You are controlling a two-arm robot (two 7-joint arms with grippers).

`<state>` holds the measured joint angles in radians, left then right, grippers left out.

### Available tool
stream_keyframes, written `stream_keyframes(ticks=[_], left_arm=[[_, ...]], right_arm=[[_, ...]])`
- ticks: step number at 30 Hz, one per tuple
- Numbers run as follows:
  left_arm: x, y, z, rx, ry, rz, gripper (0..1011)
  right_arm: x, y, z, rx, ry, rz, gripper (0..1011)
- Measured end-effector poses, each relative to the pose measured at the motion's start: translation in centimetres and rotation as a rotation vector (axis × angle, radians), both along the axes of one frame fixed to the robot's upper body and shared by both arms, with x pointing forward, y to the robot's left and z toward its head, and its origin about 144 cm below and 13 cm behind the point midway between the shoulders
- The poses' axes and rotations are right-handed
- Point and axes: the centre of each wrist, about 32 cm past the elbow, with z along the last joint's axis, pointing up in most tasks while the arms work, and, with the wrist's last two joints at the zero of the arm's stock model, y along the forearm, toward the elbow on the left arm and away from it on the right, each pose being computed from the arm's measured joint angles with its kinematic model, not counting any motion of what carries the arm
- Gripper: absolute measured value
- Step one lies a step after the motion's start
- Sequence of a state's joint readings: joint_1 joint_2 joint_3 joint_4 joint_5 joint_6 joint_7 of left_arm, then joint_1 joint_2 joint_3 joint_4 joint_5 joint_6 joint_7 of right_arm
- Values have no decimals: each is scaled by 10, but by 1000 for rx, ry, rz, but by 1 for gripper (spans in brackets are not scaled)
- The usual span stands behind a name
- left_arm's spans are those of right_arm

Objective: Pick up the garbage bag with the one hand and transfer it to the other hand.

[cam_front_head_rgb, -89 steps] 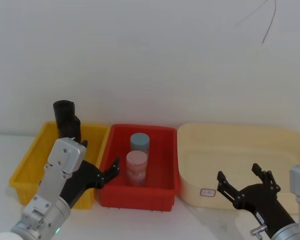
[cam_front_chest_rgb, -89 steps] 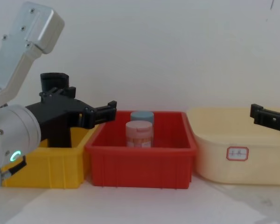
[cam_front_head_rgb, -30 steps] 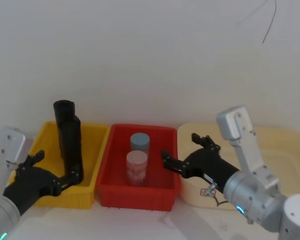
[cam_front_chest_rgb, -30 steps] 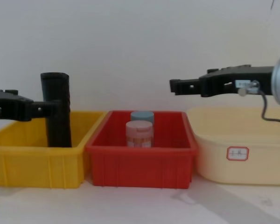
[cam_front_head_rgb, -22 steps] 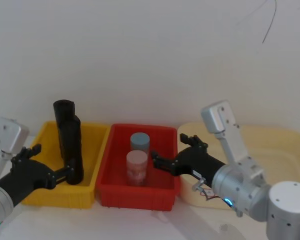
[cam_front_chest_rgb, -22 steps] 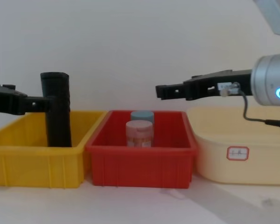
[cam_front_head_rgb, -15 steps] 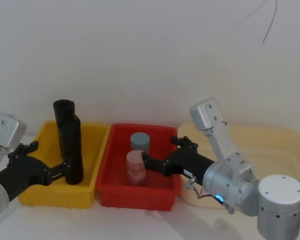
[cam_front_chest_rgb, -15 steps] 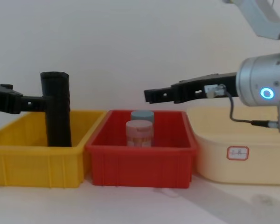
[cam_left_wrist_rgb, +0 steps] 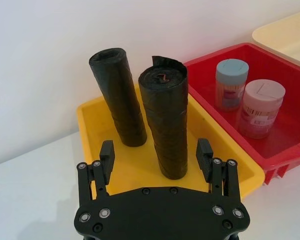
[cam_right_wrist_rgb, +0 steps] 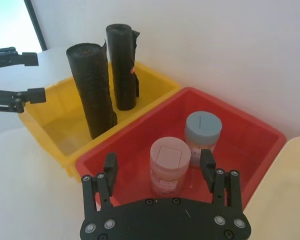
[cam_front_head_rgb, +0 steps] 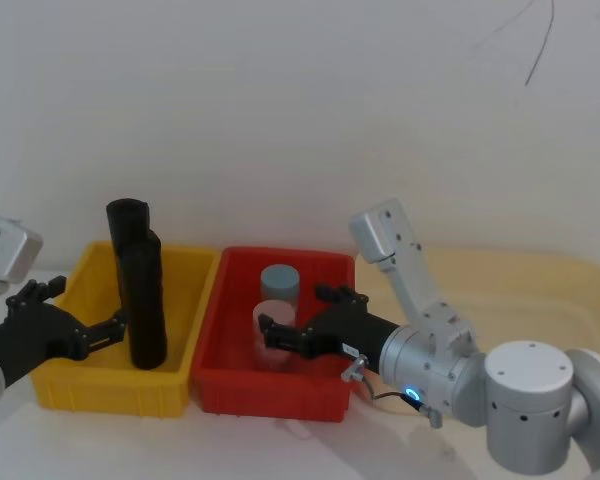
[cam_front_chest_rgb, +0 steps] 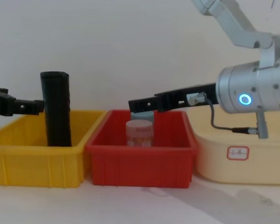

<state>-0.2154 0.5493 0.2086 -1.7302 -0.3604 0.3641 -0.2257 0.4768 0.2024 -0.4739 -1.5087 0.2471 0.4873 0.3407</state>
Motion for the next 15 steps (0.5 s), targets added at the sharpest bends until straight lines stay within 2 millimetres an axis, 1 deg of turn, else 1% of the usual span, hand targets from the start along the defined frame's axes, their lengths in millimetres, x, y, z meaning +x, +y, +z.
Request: stream_keyframes(ticks=[7,15], left_arm=[[13,5,-3,-6,8,-24,1001],[32,6,-6,-19,17,-66,1001]], right_arm=[[5,5,-3,6,25,3,1000],[13,9,-8,11,46,-5,999]])
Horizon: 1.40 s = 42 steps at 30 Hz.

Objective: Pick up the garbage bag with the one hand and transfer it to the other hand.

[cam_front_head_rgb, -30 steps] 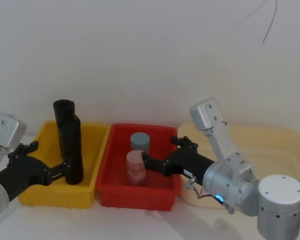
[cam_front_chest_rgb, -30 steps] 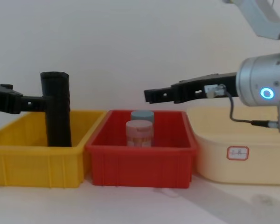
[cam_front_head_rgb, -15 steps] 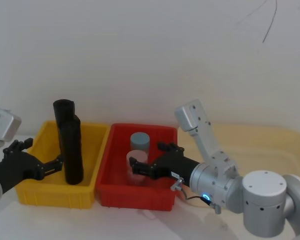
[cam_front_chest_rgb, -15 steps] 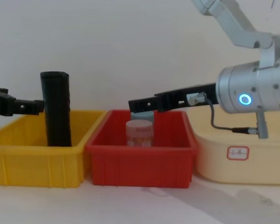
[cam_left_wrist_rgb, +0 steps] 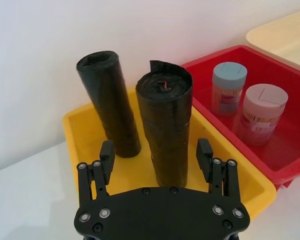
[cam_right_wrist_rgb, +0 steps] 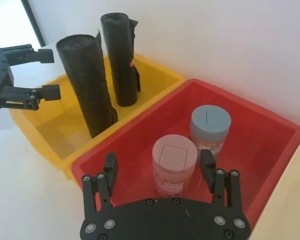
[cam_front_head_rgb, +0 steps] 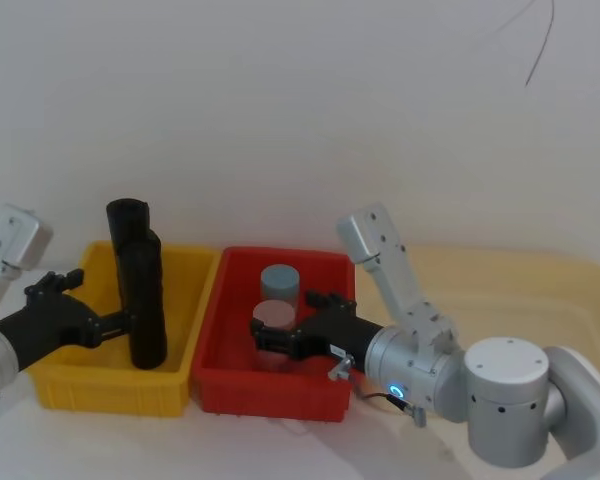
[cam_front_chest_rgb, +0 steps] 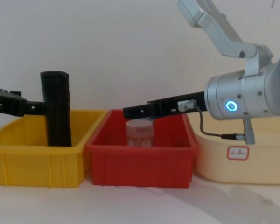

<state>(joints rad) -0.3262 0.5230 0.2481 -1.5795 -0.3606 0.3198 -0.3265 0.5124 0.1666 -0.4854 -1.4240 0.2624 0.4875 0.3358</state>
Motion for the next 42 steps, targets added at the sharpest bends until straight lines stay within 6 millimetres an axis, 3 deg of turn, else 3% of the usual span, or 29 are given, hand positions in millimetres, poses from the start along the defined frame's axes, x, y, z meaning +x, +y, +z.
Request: stream_keyframes(ticks=[12,42], left_arm=[[24,-3,-3,-8,15,-47,1001],[61,-21,-6,-9,13,-86,1001]], right_arm=[[8,3,-6,7,8,-18,1000],[21,5,-12,-10,36,-22,1000]])
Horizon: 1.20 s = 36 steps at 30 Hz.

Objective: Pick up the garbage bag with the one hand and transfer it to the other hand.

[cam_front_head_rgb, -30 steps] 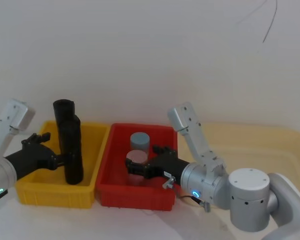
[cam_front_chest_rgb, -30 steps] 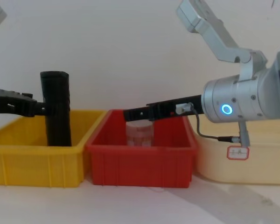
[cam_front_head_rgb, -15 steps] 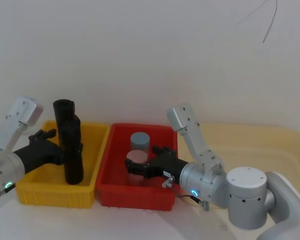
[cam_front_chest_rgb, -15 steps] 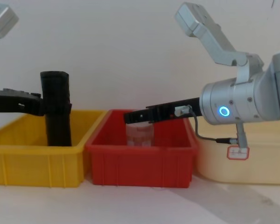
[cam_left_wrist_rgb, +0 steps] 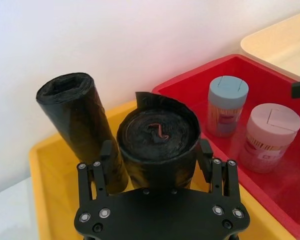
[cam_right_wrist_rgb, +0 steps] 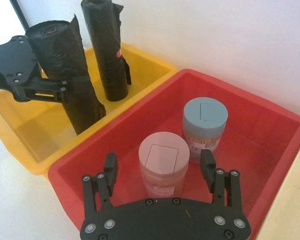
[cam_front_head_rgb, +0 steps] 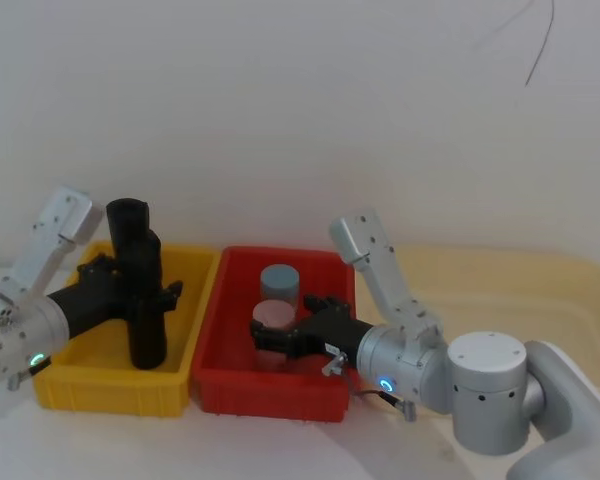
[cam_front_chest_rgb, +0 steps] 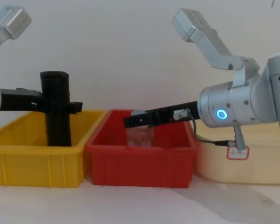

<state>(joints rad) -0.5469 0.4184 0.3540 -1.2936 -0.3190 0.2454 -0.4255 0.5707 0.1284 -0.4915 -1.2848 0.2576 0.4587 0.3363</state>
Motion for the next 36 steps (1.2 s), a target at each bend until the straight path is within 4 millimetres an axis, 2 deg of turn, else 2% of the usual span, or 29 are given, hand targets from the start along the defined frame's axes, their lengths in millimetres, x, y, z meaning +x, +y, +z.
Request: stream_keyframes(ticks=[36], left_arm=[[11,-6,-2,-28,17,-45,1001]], right_arm=[[22,10,-8,-52,33,2,1000]])
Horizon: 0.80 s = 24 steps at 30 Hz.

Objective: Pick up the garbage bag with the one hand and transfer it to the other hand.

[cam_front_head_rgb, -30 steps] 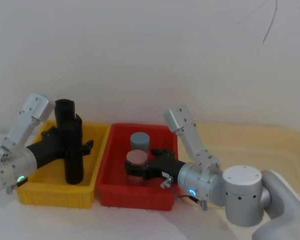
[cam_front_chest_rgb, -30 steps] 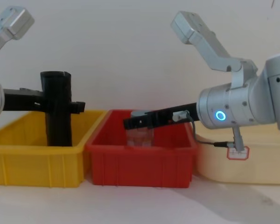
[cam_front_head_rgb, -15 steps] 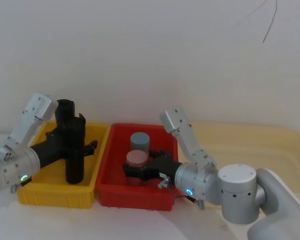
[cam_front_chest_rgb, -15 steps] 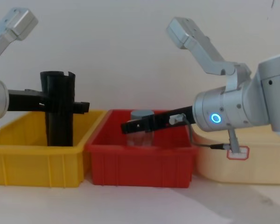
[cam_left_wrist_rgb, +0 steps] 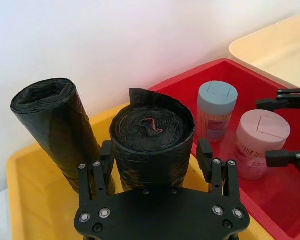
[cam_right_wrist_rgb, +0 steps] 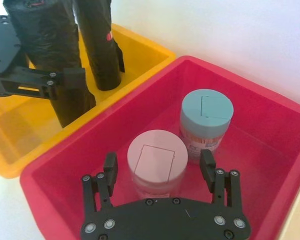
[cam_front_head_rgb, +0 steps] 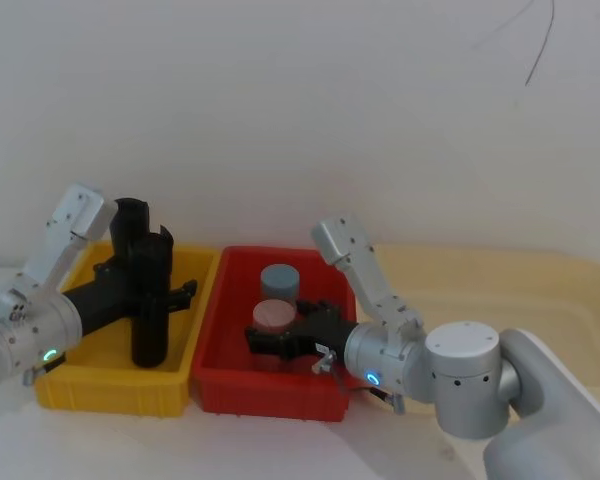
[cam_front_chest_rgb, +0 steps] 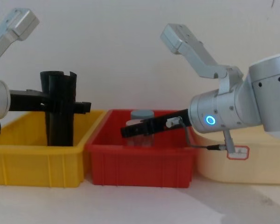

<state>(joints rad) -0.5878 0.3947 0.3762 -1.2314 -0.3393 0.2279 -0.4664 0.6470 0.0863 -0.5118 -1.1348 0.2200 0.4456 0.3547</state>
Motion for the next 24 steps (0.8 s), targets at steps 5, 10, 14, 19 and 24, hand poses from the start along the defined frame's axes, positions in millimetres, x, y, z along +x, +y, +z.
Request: stream_keyframes(ticks=[5,10,14,19,24], left_arm=[[0,0,0,-1,1,-1,1001],[0,0,0,-2,1,-2,1001],[0,0,0,-2,1,-2,1002],[1,0,0,-2,1,-3,1001],[1,0,0,-2,1,-3,1001]], right_arm=[[4,1,-2,-14,4,-2,1000],[7,3,-3,-25,7,-2,1000],[10,4,-3,-35,8,0,1000],[12,6,-3,-44,9,1,1000],[13,6,-3,-48,9,1,929]])
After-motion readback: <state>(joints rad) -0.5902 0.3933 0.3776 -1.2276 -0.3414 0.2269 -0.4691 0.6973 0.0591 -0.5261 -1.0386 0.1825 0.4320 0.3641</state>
